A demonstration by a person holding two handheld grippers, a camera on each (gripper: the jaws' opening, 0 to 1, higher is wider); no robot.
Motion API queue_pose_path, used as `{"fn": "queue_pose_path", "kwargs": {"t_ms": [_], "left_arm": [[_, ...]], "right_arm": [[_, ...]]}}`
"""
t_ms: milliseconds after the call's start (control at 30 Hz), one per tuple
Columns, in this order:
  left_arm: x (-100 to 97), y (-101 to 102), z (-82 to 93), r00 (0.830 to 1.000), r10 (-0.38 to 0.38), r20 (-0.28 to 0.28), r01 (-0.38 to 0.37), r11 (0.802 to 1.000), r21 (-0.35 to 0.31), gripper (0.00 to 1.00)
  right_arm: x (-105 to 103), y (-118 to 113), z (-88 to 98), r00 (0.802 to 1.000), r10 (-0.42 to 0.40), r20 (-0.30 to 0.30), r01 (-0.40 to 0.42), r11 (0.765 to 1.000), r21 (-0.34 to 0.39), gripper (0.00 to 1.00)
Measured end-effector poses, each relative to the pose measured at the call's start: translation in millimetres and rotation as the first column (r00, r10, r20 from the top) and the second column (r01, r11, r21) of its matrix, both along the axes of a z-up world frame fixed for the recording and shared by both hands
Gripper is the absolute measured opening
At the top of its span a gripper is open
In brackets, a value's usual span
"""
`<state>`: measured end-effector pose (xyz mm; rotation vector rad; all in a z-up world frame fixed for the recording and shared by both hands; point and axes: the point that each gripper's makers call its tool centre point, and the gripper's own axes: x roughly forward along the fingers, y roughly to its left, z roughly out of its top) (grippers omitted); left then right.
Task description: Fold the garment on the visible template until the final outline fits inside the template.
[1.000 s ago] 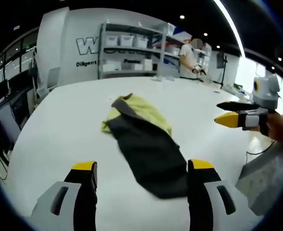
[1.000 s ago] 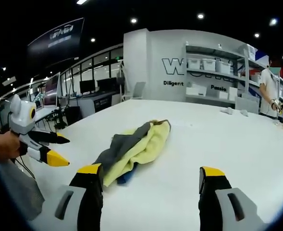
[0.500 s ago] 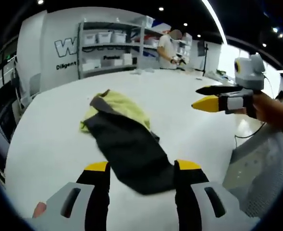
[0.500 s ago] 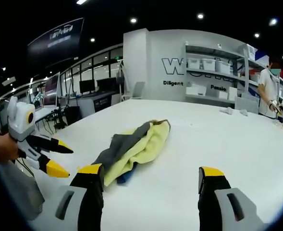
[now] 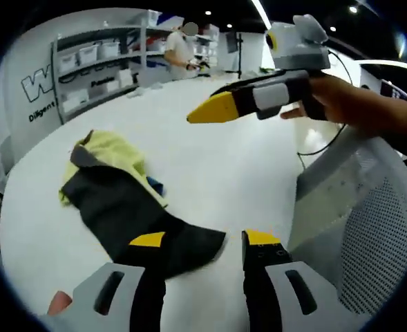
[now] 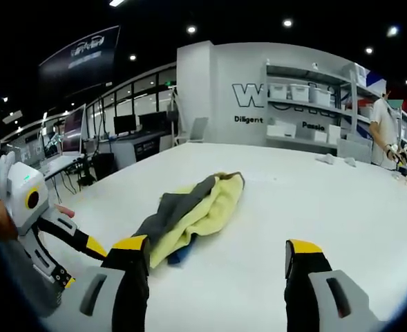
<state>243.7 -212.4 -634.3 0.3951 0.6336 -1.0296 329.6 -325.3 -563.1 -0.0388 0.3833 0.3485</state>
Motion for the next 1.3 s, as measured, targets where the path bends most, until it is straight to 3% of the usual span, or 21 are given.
{"fn": "queue_pose_path", "kwargs": {"t_ms": [100, 200, 300, 400, 667, 900, 1033, 1300], "left_arm": [[-6.6, -6.9, -7.3, 0.999, -0.040, 0.010, 0.040, 0.999, 0.035, 0.38], [-3.7, -9.4, -10.8, 0.997, -0.060, 0.056, 0.055, 0.995, 0.078, 0.40], [-0.7, -11.9, -17.7, 0.995, -0.072, 0.064, 0.065, 0.992, 0.106, 0.38], [2.5, -10.2, -26.6, 0.989, -0.111, 0.095, 0.093, 0.980, 0.174, 0.33], [5.0, -9.4, -38.3, 0.982, -0.145, 0.120, 0.114, 0.964, 0.239, 0.28], [7.9, -8.9, -39.0, 0.988, -0.111, 0.109, 0.085, 0.971, 0.223, 0.21], [7.0, -8.0, -41.9, 0.989, -0.112, 0.092, 0.089, 0.971, 0.222, 0.08], [6.7, -8.3, -43.0, 0.995, -0.090, 0.051, 0.079, 0.980, 0.185, 0.00]], "right_arm": [[0.1, -0.5, 0.0, 1.000, 0.000, 0.001, 0.000, 1.000, 0.000, 0.82], [-0.2, 0.9, 0.9, 1.000, 0.004, 0.003, -0.004, 1.000, 0.004, 0.82], [-0.5, 2.2, 1.1, 1.000, 0.008, 0.002, -0.008, 1.000, 0.004, 0.82], [-0.5, 2.3, 1.9, 1.000, 0.008, 0.005, -0.008, 1.000, 0.006, 0.82], [-0.1, 1.5, 3.9, 1.000, 0.005, 0.010, -0.005, 1.000, 0.014, 0.82], [0.2, 1.4, 5.9, 1.000, 0.003, 0.019, -0.003, 1.000, 0.019, 0.82], [0.5, -0.1, 6.8, 1.000, -0.002, 0.022, 0.001, 1.000, 0.024, 0.82], [0.4, -2.0, 8.9, 1.000, -0.010, 0.028, 0.009, 1.000, 0.030, 0.82]]}}
